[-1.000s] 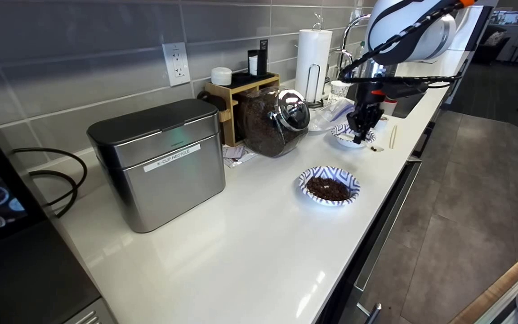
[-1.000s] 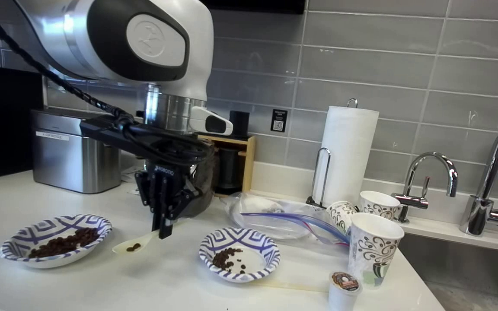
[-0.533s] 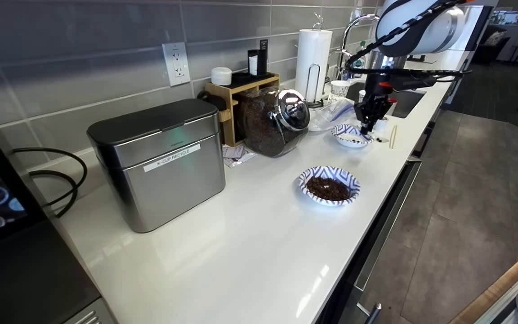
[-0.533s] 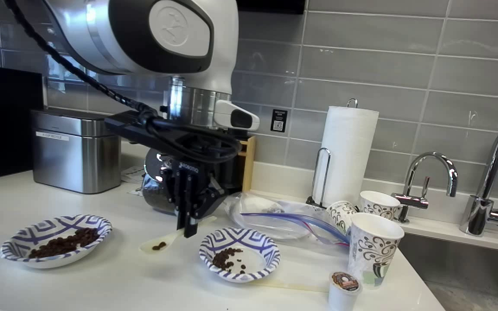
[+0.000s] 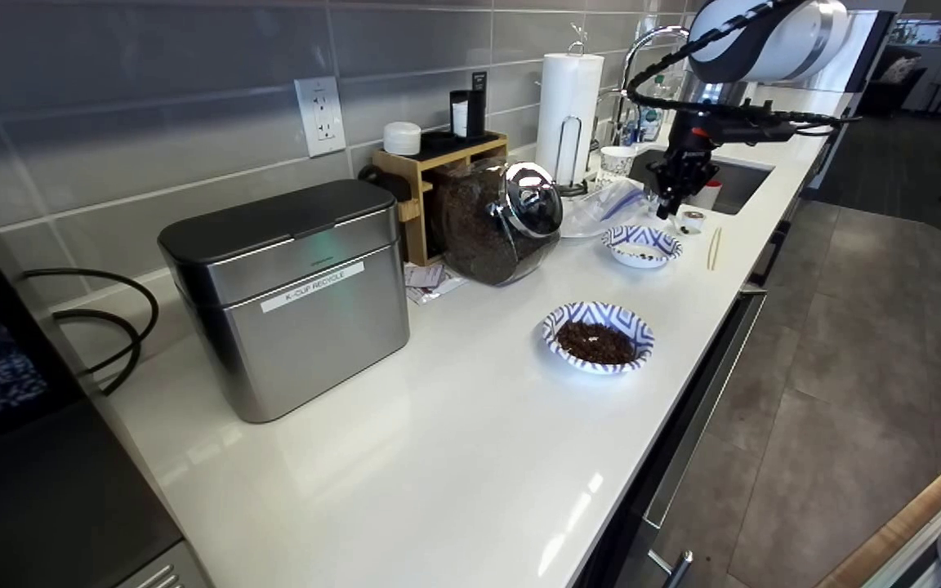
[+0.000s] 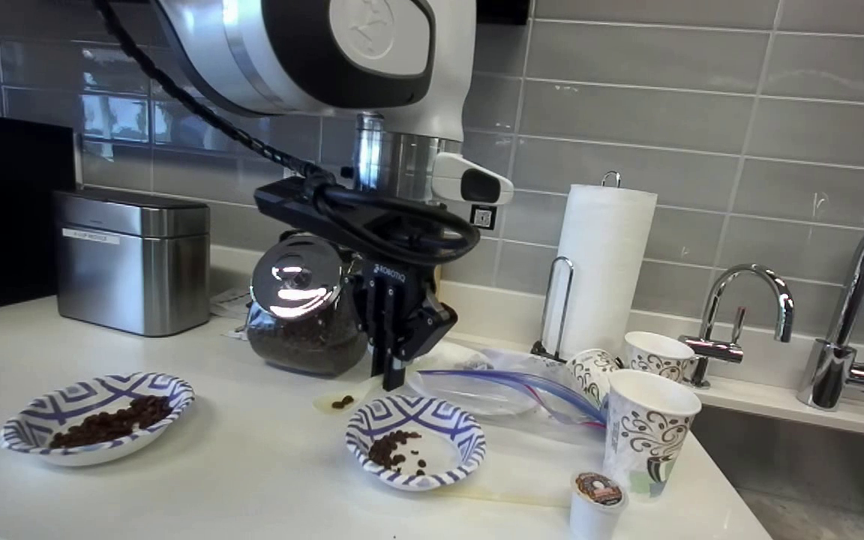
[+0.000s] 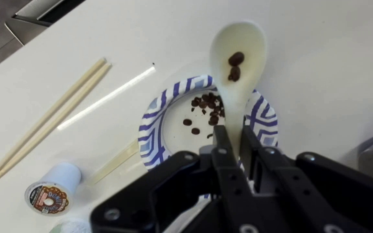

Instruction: Place some coffee grains on the spoon, empty the spoon into the bowl with less grains and place the spoon back

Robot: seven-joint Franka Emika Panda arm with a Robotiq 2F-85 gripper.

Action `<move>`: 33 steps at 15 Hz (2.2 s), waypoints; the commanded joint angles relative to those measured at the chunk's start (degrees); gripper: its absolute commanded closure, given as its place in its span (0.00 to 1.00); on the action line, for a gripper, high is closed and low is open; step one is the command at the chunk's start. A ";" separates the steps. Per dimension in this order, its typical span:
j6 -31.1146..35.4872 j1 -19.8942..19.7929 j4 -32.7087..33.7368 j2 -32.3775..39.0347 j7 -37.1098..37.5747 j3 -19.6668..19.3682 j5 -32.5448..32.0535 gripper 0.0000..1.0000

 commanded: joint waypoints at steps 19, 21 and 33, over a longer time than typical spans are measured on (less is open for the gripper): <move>48.72 4.44 -11.47 1.85 23.07 -11.33 -15.95 0.97; 50.91 6.60 -11.62 2.10 24.11 -14.91 -17.39 0.97; 60.61 21.31 -13.50 4.19 21.71 -26.67 -9.16 0.97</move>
